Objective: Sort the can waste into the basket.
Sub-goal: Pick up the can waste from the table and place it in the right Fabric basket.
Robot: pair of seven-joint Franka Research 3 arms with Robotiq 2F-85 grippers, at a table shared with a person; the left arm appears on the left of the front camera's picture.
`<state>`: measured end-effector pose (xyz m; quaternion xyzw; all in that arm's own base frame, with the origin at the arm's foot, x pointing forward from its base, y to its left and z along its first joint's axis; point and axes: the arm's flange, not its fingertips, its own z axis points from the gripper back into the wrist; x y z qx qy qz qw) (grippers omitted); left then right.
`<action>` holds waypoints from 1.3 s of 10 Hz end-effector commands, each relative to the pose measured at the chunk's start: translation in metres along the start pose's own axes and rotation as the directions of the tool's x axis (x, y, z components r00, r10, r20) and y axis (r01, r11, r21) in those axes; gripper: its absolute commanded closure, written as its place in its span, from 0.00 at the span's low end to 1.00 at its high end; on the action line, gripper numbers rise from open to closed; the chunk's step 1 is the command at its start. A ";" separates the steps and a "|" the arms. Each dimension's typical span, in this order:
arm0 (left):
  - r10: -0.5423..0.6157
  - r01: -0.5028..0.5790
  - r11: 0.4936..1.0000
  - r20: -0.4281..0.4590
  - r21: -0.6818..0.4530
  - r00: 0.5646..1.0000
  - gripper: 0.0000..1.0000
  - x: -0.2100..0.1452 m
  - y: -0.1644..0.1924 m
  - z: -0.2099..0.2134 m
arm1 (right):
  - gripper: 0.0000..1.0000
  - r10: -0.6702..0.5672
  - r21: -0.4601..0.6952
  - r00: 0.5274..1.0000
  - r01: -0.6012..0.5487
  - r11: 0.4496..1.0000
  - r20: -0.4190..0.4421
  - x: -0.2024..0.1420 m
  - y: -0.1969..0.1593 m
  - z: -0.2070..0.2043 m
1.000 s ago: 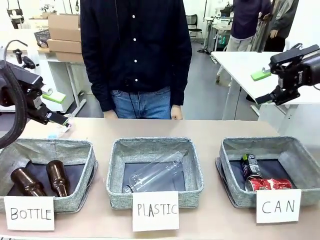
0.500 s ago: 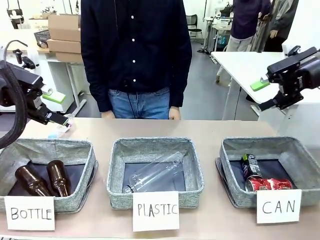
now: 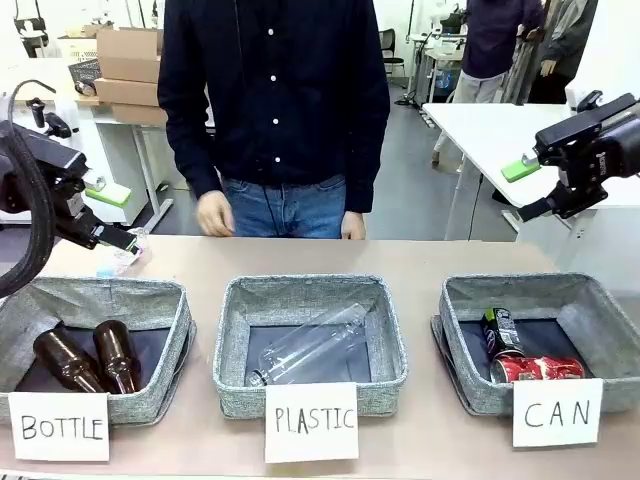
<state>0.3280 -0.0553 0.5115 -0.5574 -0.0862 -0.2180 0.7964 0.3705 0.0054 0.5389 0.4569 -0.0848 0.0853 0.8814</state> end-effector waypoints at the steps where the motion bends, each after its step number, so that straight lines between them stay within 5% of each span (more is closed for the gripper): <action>1: -0.011 0.011 1.000 -0.009 -0.002 1.000 0.00 -0.002 -0.001 0.003 | 0.00 0.027 -0.006 1.000 -0.027 1.000 0.010 0.000 -0.002 0.001; 13: -0.011 0.011 1.000 -0.009 -0.002 1.000 0.00 -0.002 -0.001 0.003 | 0.00 0.027 -0.006 1.000 -0.027 1.000 0.010 0.000 -0.002 0.001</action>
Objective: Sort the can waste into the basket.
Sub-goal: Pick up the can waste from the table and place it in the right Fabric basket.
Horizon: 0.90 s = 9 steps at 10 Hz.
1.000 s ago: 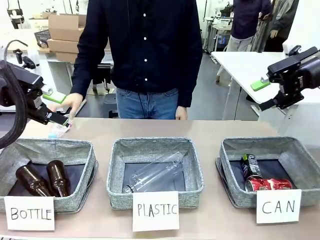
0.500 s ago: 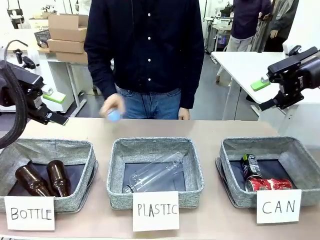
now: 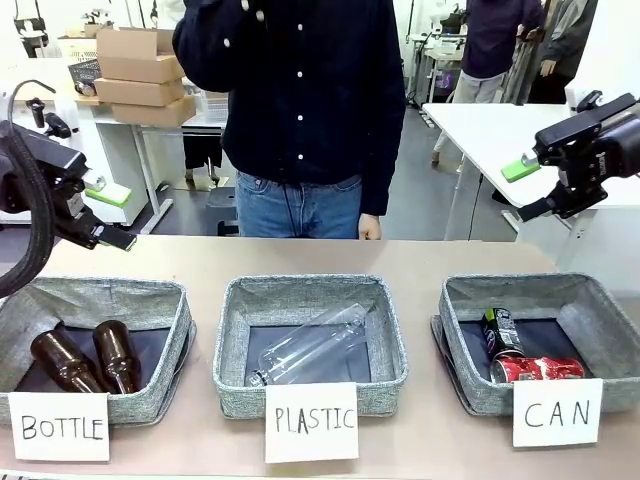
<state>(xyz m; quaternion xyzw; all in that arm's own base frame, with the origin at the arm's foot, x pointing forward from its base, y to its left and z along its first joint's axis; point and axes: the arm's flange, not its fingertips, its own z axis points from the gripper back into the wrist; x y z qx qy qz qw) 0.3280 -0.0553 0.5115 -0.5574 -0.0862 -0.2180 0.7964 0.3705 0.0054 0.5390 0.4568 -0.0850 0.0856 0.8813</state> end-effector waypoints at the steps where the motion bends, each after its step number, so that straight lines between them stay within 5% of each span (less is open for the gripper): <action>1: -0.011 0.011 1.000 -0.009 -0.002 1.000 0.00 -0.002 -0.001 0.003 | 0.00 0.026 -0.006 1.000 -0.026 1.000 0.010 0.000 -0.002 0.001; 9: -0.011 0.011 1.000 -0.009 -0.002 1.000 0.00 -0.002 -0.001 0.003 | 0.00 0.026 -0.006 1.000 -0.026 1.000 0.010 0.000 -0.002 0.001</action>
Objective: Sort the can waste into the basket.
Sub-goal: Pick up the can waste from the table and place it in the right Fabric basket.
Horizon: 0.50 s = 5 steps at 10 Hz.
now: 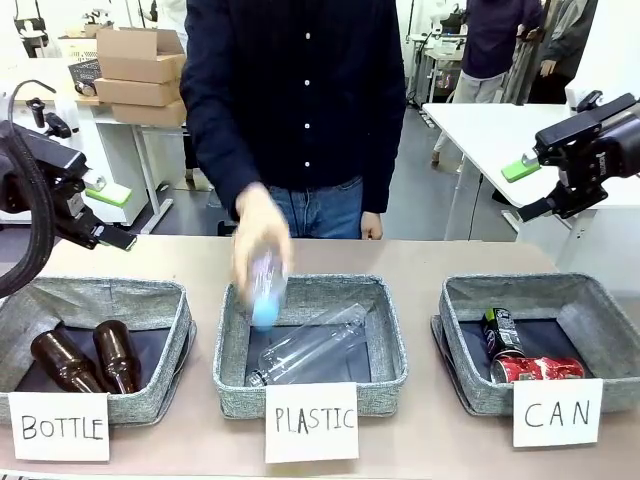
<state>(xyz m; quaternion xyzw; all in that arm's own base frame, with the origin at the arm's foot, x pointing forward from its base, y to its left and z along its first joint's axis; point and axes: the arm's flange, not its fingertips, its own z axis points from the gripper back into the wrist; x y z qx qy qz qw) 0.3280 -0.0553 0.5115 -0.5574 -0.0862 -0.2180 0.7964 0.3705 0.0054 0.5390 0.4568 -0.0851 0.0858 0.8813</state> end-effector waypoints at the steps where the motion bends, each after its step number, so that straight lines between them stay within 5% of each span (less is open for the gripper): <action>1: -0.011 0.011 1.000 -0.009 -0.002 1.000 0.00 -0.002 -0.001 0.003 | 0.00 0.026 -0.006 1.000 -0.026 1.000 0.010 0.000 -0.002 0.001; 5: -0.011 0.011 1.000 -0.009 -0.002 1.000 0.00 -0.002 -0.001 0.003 | 0.00 0.026 -0.006 1.000 -0.026 1.000 0.010 0.000 -0.002 0.001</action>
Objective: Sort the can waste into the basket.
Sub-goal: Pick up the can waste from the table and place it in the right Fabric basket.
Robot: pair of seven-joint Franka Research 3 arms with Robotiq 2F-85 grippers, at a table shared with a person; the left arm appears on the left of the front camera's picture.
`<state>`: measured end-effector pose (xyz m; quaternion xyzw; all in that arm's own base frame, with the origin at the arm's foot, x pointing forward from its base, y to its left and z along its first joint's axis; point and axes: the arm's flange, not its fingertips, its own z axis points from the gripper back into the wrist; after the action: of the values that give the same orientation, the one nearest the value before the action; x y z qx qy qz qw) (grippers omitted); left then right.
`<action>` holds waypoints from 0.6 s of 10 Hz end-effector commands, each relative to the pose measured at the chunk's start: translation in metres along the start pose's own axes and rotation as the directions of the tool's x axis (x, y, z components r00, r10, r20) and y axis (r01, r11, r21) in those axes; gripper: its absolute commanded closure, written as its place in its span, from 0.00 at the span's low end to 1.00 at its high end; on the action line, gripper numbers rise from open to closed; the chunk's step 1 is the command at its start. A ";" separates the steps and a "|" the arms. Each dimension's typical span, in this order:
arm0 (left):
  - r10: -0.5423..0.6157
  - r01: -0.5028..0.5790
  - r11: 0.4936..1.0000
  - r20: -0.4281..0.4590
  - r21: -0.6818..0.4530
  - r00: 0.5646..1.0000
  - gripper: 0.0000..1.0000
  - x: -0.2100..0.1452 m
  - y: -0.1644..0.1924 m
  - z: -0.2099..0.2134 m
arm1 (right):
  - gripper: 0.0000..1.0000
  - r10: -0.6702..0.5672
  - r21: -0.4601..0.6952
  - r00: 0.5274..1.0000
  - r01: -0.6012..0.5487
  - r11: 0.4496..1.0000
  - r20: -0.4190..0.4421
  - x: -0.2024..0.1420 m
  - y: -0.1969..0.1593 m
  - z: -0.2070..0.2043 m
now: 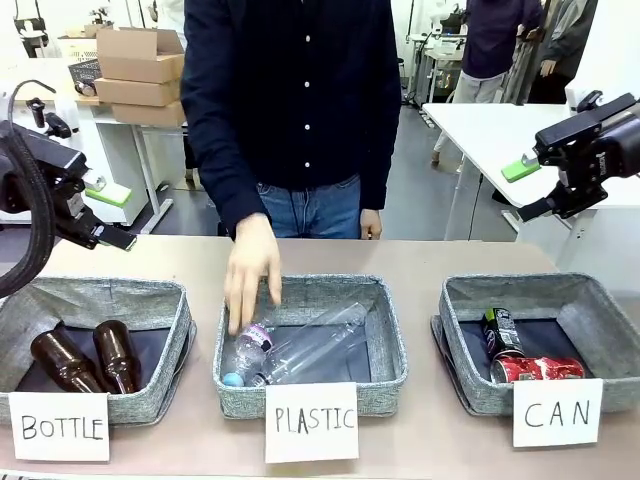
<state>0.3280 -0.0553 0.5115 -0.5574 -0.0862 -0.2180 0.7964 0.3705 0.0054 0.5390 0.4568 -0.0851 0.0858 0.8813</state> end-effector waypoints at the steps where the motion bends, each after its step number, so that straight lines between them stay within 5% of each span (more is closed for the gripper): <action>1: -0.011 0.011 1.000 -0.009 -0.002 1.000 0.00 -0.002 -0.001 0.003 | 0.00 0.026 -0.006 1.000 -0.026 1.000 0.010 0.000 -0.002 0.001; 6: -0.011 0.011 1.000 -0.009 -0.002 1.000 0.00 -0.002 -0.001 0.003 | 0.00 0.026 -0.006 1.000 -0.026 1.000 0.010 0.000 -0.002 0.001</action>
<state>0.3280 -0.0553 0.5115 -0.5574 -0.0862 -0.2180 0.7964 0.3705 0.0054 0.5390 0.4568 -0.0851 0.0859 0.8813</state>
